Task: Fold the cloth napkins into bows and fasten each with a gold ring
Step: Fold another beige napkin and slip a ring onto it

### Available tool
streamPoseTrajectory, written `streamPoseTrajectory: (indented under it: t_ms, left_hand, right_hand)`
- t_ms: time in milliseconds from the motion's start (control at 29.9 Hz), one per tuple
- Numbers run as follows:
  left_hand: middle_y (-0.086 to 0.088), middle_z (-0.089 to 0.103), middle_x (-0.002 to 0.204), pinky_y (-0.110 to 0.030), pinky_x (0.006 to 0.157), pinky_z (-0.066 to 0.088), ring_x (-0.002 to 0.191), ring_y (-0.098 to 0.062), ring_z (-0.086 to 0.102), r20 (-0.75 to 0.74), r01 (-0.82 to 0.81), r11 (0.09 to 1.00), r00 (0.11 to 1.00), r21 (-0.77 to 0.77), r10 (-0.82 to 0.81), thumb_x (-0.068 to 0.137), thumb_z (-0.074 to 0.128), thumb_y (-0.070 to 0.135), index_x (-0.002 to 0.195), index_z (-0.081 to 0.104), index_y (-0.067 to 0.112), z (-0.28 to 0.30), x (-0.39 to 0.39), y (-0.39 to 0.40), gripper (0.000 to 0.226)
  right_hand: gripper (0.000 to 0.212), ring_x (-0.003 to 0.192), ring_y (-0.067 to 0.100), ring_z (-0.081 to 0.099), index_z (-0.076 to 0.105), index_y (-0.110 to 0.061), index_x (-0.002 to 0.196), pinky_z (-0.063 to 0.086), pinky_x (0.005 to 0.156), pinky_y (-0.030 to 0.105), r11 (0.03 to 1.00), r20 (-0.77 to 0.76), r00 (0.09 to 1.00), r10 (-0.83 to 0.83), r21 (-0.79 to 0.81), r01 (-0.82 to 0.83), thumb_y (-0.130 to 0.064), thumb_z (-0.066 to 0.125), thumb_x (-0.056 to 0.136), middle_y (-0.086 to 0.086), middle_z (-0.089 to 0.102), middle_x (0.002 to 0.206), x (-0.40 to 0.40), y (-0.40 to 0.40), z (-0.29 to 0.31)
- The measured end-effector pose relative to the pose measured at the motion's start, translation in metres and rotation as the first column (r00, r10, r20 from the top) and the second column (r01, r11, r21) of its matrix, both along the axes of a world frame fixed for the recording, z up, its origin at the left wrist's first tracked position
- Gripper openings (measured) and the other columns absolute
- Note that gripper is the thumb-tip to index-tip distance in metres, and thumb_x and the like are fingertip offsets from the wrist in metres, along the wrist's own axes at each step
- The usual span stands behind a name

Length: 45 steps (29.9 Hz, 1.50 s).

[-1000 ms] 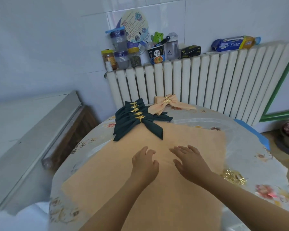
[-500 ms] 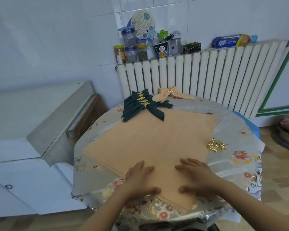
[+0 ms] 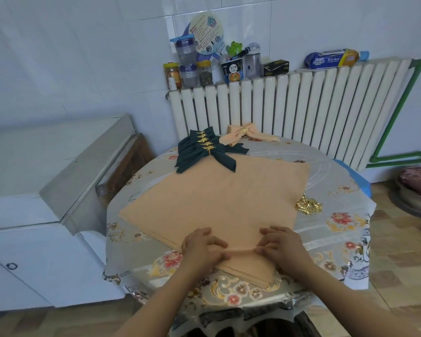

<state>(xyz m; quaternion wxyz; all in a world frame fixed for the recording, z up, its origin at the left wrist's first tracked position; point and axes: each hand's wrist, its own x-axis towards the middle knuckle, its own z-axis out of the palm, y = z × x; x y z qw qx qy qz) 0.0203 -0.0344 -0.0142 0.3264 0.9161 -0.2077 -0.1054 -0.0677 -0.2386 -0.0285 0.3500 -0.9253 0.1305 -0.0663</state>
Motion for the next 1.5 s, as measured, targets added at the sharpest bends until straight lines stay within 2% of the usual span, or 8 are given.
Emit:
streamPoseTrajectory:
  t_ms: [200, 334, 568, 869, 1069, 1236, 1336, 1503]
  left_hand:
    - [0.014, 0.041, 0.142, -0.041, 0.116, 0.015, 0.14, -0.012, 0.02, -0.097, 0.286, 0.957, 0.955, 0.055, -0.28, 0.073, 0.077, 0.037, 0.097, 0.065, 0.05, 0.007, 0.009, 0.007, 0.03]
    - [0.016, 0.04, 0.142, -0.043, 0.116, 0.013, 0.141, -0.01, 0.018, -0.121, 0.34, 0.94, 0.935, 0.041, -0.333, 0.07, 0.08, 0.031, 0.075, 0.065, 0.049, 0.011, 0.007, 0.01, 0.023]
    - [0.019, 0.041, 0.14, -0.043, 0.117, -0.004, 0.142, -0.007, 0.013, -0.072, 0.388, 0.919, 0.921, 0.068, -0.383, 0.068, 0.08, 0.038, 0.072, 0.066, 0.046, 0.005, 0.003, 0.014, 0.017]
    - [0.02, 0.043, 0.137, -0.044, 0.115, -0.008, 0.14, -0.005, 0.014, -0.071, 0.38, 0.923, 0.924, 0.057, -0.376, 0.075, 0.073, 0.044, 0.083, 0.066, 0.044, 0.004, -0.001, 0.011, 0.011]
    - [0.006, 0.067, 0.11, -0.023, 0.097, 0.037, 0.111, -0.003, 0.052, -0.054, 0.323, 0.94, 0.942, -0.106, -0.33, 0.088, 0.064, 0.033, 0.099, 0.074, 0.02, 0.012, -0.004, -0.009, 0.02]
    - [0.006, 0.044, 0.056, -0.026, 0.057, 0.028, 0.058, -0.007, 0.043, 0.004, 0.192, 0.965, 0.981, -0.177, -0.194, 0.095, 0.054, 0.03, 0.059, 0.052, 0.019, 0.019, 0.005, -0.027, 0.038]
    - [0.001, 0.04, 0.057, -0.028, 0.056, 0.025, 0.058, -0.013, 0.04, 0.05, 0.103, 0.979, 0.994, -0.176, -0.095, 0.096, 0.052, 0.029, 0.062, 0.05, 0.009, 0.013, 0.014, -0.041, 0.039]
    - [-0.001, 0.055, 0.074, -0.031, 0.062, 0.033, 0.077, -0.02, 0.053, 0.139, 0.019, 0.997, 0.99, -0.077, -0.009, 0.097, 0.048, 0.03, 0.074, 0.058, 0.013, 0.0, 0.027, -0.072, 0.03]
  right_hand:
    - [0.019, 0.126, 0.011, 0.04, 0.062, -0.043, 0.066, 0.026, 0.108, 0.034, 0.998, -0.011, 1.0, -0.007, 0.064, 0.008, -0.033, 0.072, 0.079, -0.013, 0.06, 0.125, 0.002, -0.004, 0.009]
    - [0.025, 0.13, 0.01, 0.034, 0.058, -0.051, 0.064, 0.021, 0.111, 0.034, 0.998, -0.007, 0.998, 0.059, 0.021, -0.059, -0.036, 0.076, 0.073, -0.014, 0.054, 0.13, -0.006, -0.002, 0.005]
    - [0.044, 0.126, -0.003, 0.023, 0.052, -0.058, 0.076, 0.009, 0.098, 0.009, 0.94, -0.053, 0.944, 0.326, -0.09, -0.33, -0.089, 0.054, 0.044, -0.037, 0.036, 0.126, -0.033, 0.013, -0.013]
    - [0.017, 0.116, -0.003, 0.035, 0.055, -0.049, 0.068, 0.027, 0.099, 0.023, 0.977, 0.034, 0.977, 0.211, -0.029, -0.21, -0.044, 0.068, 0.078, -0.037, 0.05, 0.106, -0.033, 0.021, -0.011]
    - [0.012, 0.081, -0.004, 0.057, 0.069, -0.031, 0.077, 0.039, 0.067, 0.01, 0.983, 0.211, 0.976, 0.057, 0.158, -0.091, -0.036, 0.064, 0.087, -0.016, 0.066, 0.078, -0.024, 0.024, 0.011]
    - [0.024, 0.095, 0.018, 0.058, 0.074, -0.022, 0.094, 0.043, 0.085, 0.035, 0.953, 0.452, 0.865, -0.219, -0.091, 0.289, -0.036, 0.057, 0.083, -0.004, 0.066, 0.1, -0.001, -0.016, 0.005]
    - [0.032, 0.113, 0.039, 0.048, 0.068, -0.02, 0.114, 0.037, 0.094, 0.05, 0.836, 0.375, 0.834, -0.405, -0.217, 0.504, -0.031, 0.068, 0.083, 0.014, 0.056, 0.126, 0.015, -0.053, 0.0]
    - [0.061, 0.137, 0.035, 0.021, 0.036, -0.035, 0.142, 0.02, 0.11, 0.046, 0.833, 0.067, 0.884, -0.463, -0.308, 0.459, -0.039, 0.061, 0.087, 0.012, 0.022, 0.153, 0.036, -0.094, -0.005]
